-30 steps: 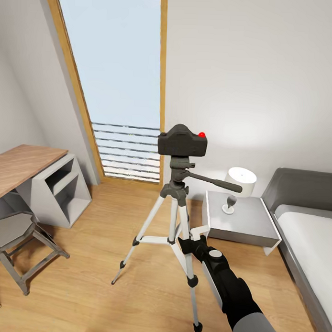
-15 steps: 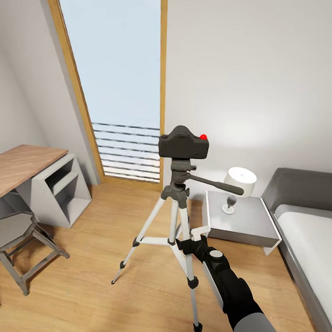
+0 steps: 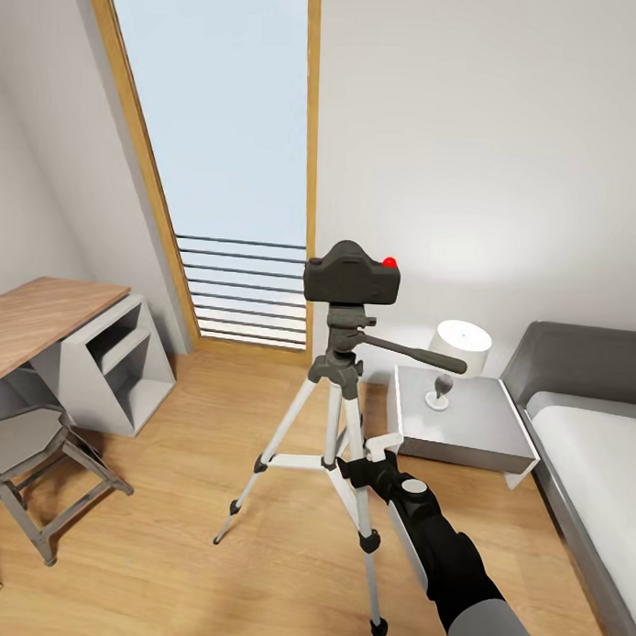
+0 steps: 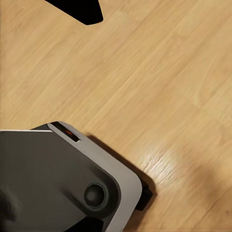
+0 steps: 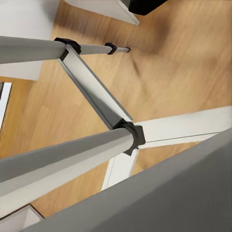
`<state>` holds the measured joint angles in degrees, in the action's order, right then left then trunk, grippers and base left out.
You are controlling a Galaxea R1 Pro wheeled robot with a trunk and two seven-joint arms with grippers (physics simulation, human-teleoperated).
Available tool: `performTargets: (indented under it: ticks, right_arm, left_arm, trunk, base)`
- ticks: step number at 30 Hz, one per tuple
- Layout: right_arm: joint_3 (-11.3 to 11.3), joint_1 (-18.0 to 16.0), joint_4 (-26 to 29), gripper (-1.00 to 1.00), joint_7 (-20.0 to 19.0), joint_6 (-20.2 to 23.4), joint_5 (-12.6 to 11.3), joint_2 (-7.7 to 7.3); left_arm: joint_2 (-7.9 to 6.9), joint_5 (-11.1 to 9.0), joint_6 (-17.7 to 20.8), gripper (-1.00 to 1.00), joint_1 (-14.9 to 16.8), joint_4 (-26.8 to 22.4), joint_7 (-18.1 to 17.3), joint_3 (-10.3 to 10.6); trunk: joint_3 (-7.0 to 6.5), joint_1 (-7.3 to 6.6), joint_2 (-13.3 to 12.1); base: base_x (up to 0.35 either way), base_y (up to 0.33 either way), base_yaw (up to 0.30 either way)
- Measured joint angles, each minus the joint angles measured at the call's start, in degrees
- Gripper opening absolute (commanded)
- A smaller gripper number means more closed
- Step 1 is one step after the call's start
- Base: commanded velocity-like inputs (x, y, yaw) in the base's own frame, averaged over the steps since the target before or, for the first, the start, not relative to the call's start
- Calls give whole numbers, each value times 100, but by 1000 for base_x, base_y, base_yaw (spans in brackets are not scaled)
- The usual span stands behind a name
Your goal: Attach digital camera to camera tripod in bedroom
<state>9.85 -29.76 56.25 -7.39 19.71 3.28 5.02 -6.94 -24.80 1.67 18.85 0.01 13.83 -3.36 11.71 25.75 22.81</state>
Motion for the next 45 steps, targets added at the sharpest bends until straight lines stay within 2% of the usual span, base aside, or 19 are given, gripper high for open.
performTargets:
  ticks: [7, 33, 40, 43, 45]
  right_arm:
    - [-3, 0, 0, 100, 1, 1, 9, -2]
    - [-2, 0, 0, 100, 10, 1, 29, -3]
    - [-10, 0, -75, 100, 14, 0, -9, -11]
    - [-19, 0, -286, 100, 15, 2, -18, -73]
    - [-32, 0, -675, 100, 15, 11, -31, -269]
  left_arm:
    - [17, 4, -2, 100, 0, -1, -2, 1]
    - [26, 14, -16, 100, 0, -1, 0, 0]
    - [26, 30, -16, 100, 0, -1, 1, 0]
    - [26, 50, -16, 100, 0, -5, -1, 4]
    - [23, 67, -16, 100, 0, -7, -3, 5]
  trunk:
    - [0, 2, -1]
    - [0, 3, -1]
    - [0, 1, 0]
    - [0, 1, 0]
    - [0, 0, 0]
  base:
    - [-117, 0, 0]
    - [-325, 0, 0]
    - [-136, 0, 0]
    - [-39, 0, 0]
    - [-19, 0, 0]
